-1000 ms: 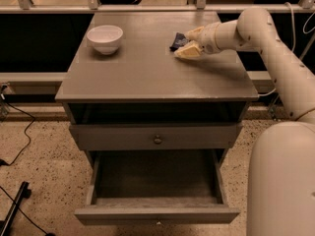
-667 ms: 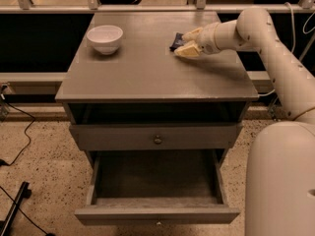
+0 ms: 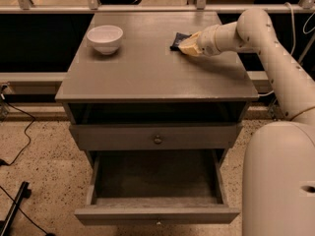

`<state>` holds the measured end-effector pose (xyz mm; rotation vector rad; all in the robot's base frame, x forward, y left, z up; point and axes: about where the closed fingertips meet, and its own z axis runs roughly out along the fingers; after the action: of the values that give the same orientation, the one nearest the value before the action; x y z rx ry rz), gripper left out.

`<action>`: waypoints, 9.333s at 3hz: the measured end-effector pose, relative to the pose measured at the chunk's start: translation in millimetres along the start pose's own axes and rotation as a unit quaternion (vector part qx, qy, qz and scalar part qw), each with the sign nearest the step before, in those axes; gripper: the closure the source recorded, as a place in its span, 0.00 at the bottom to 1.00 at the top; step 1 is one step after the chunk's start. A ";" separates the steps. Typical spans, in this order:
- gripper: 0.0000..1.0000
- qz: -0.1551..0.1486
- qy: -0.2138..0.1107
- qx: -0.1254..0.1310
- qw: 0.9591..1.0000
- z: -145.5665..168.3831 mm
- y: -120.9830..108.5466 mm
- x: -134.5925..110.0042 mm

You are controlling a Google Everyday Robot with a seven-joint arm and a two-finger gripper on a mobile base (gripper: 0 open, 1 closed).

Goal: Place rxbar blueberry into middle drawer

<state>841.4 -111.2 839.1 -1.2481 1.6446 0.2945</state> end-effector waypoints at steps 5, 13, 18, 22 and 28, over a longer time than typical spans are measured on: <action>1.00 -0.065 -0.042 0.069 0.995 -41.7 66.8 -156.6; 1.00 0.045 -0.071 0.009 0.996 -246.8 309.3 -38.6; 1.00 0.088 -0.109 -0.023 0.990 -163.4 327.2 124.1; 1.00 0.105 -0.114 -0.009 0.988 -87.0 342.9 247.6; 1.00 0.150 -0.087 -0.102 0.980 -33.6 375.9 266.9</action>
Offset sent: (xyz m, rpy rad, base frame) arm -0.0204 0.0423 0.0533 0.0927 -0.1360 0.0549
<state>523.0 -125.7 504.3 -1.0840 1.6783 0.7542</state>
